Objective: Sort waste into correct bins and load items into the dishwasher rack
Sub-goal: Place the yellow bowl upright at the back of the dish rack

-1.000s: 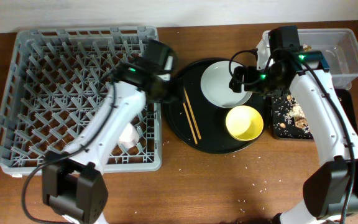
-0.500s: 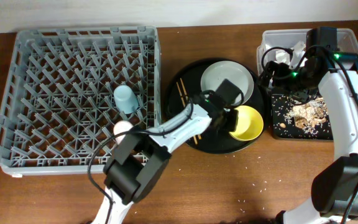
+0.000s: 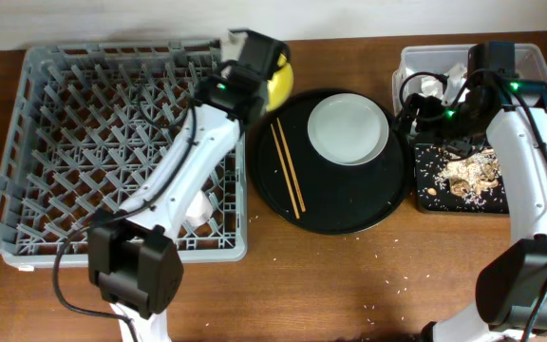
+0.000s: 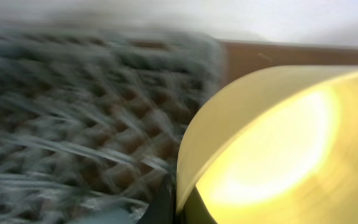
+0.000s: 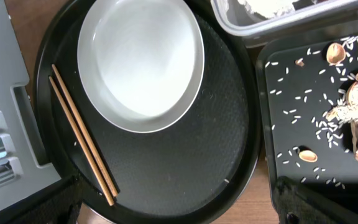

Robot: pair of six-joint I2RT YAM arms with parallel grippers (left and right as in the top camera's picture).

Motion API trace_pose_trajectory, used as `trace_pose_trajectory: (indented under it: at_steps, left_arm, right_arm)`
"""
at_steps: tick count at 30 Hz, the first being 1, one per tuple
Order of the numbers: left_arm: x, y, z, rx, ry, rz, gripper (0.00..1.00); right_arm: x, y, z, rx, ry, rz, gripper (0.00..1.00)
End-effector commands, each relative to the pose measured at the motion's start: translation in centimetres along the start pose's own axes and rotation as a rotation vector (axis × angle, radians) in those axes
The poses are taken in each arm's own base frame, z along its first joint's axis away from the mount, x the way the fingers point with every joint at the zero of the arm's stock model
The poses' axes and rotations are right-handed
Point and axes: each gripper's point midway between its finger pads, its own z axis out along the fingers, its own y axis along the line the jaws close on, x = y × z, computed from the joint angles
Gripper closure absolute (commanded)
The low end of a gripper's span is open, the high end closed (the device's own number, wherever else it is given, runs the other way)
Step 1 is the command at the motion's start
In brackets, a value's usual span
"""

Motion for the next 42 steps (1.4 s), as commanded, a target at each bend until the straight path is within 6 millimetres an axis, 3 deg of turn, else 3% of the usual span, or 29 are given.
trace_pose_trajectory:
  at_steps: [1, 4, 5, 7, 16, 21, 24, 29, 31, 35, 38, 42]
  left_arm:
    - [-5.4, 9.5, -0.4, -0.44, -0.235, -0.039, 0.99]
    - [-5.5, 11.7, 0.1, -0.692, -0.319, -0.056, 0.99]
    - [-4.8, 11.6, 1.6, -0.764, -0.318, -0.015, 0.99]
    - [-2.9, 10.9, 4.2, -0.78, -0.273, 0.048, 1.0]
    - [-2.4, 9.9, 6.3, -0.731, -0.281, 0.021, 1.0]
    - [-1.1, 9.7, 8.8, -0.859, -0.313, 0.061, 1.0]
    - [-1.0, 10.1, 8.6, -0.893, -0.313, 0.068, 1.0]
    - [-0.7, 7.5, 7.9, -0.877, -0.268, 0.231, 0.99]
    - [-0.5, 6.1, 7.5, -0.864, -0.26, 0.289, 0.85]
    - [-0.3, 4.9, 7.1, -0.852, -0.247, 0.352, 0.37]
    - [-0.2, 3.6, 6.6, -0.836, -0.251, 0.383, 0.26]
    - [1.7, -1.9, 6.0, -0.674, -0.236, 0.53, 0.25]
  right_arm:
    - [-0.3, 0.2, -1.2, 0.004, -0.036, -0.005, 0.02]
    - [-0.3, 0.2, -1.2, 0.004, -0.036, -0.005, 0.02]
    - [-0.3, 0.2, -1.2, 0.004, -0.036, -0.005, 0.02]
    - [-0.3, 0.2, -1.2, 0.004, -0.036, -0.005, 0.01]
    - [-0.3, 0.2, -1.2, 0.004, -0.036, -0.005, 0.02]
    - [-0.3, 0.2, -1.2, 0.004, -0.036, -0.005, 0.02]
    - [-0.3, 0.2, -1.2, 0.004, -0.036, -0.005, 0.02]
    - [-0.3, 0.2, -1.2, 0.004, -0.036, -0.005, 0.02]
    - [-0.3, 0.2, -1.2, 0.004, -0.036, -0.005, 0.02]
    - [-0.3, 0.2, -1.2, 0.004, -0.036, -0.005, 0.02]
    - [-0.3, 0.2, -1.2, 0.004, -0.036, -0.005, 0.02]
    - [-0.3, 0.2, -1.2, 0.004, -0.036, -0.005, 0.02]
